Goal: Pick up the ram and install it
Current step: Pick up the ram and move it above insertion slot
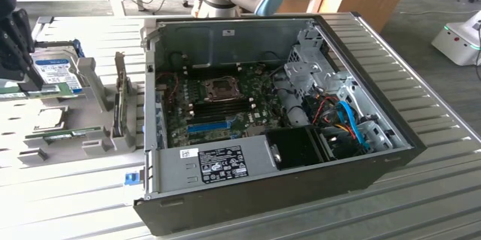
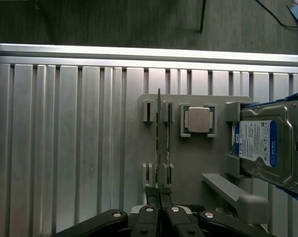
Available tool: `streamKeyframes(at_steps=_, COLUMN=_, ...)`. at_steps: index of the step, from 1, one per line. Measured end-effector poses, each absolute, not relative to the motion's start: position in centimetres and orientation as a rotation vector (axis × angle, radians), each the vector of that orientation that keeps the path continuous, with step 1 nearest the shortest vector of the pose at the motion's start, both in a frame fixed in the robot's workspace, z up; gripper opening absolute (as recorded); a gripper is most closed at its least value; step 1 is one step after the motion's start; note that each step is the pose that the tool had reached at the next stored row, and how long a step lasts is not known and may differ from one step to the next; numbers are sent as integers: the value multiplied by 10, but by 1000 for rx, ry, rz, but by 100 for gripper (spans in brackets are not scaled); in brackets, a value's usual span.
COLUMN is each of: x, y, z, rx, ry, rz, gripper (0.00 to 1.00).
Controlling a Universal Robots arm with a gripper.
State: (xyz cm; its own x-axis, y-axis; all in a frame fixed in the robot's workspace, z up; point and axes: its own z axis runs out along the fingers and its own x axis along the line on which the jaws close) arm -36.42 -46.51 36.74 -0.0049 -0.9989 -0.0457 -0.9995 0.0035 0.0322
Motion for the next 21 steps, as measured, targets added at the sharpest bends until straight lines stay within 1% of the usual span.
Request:
streamKeyframes(at_steps=14, x=-364, y=-465, z=385, rx=-2209, ry=2218, rz=86, gripper=12)
streamKeyframes(at_steps=21, x=-364, y=-465, z=386, rx=-2209, ry=2218, rz=86, gripper=12)
